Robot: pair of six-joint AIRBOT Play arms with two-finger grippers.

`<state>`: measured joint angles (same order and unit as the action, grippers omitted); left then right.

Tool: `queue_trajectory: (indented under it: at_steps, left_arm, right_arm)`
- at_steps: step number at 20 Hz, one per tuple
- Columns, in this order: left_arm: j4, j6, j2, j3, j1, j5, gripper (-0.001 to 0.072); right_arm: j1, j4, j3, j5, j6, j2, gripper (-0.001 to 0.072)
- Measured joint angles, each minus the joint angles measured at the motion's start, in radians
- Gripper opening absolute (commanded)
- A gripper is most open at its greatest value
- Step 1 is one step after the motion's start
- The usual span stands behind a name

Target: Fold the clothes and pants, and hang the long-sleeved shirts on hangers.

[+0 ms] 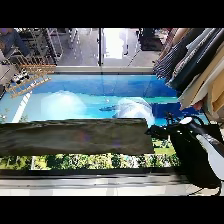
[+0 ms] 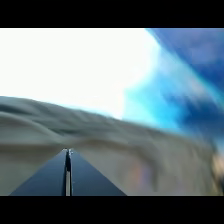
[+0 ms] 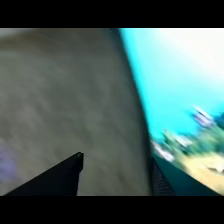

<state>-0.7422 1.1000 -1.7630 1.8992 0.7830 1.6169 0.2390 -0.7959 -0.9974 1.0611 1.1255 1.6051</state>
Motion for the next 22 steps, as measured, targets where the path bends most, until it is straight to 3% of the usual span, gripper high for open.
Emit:
queue_trajectory:
  at_steps: [2, 3, 7, 11, 14, 18, 22]
  left_arm:
    - [0.027, -0.071, 0.002, -0.049, -0.102, 0.047, 0.0016]
    - [0.039, -0.103, 0.003, -0.082, -0.165, 0.064, 0.0015]
    - [0.024, -0.160, 0.004, -0.226, -0.434, 0.090, 0.0015]
    - [-0.111, -0.128, 0.004, -0.357, -0.715, -0.020, 0.0015]
    - [-0.169, -0.106, -0.002, -0.415, -0.893, -0.148, 0.0016]
    - [-0.185, -0.108, -0.030, -0.443, -1.061, -0.306, 0.0016]
    - [-0.190, -0.111, -0.058, -0.449, -1.105, -0.401, 0.0017]
  right_arm:
    - [-0.034, 0.052, -0.003, -0.024, -0.027, 0.044, 0.0071]
    - [-0.044, 0.060, -0.009, -0.023, -0.033, 0.056, 0.0027]
    - [-0.042, -0.045, -0.087, -0.010, -0.011, 0.035, 0.0023]
    - [0.010, -0.356, -0.238, 0.031, 0.196, -0.100, 0.0022]
    - [0.053, -0.525, -0.351, 0.081, 0.294, -0.186, 0.0022]
    - [0.010, -0.555, -0.448, 0.154, 0.344, -0.230, 0.0022]
    - [-0.180, -0.490, -0.484, 0.166, 0.405, -0.236, 0.0023]
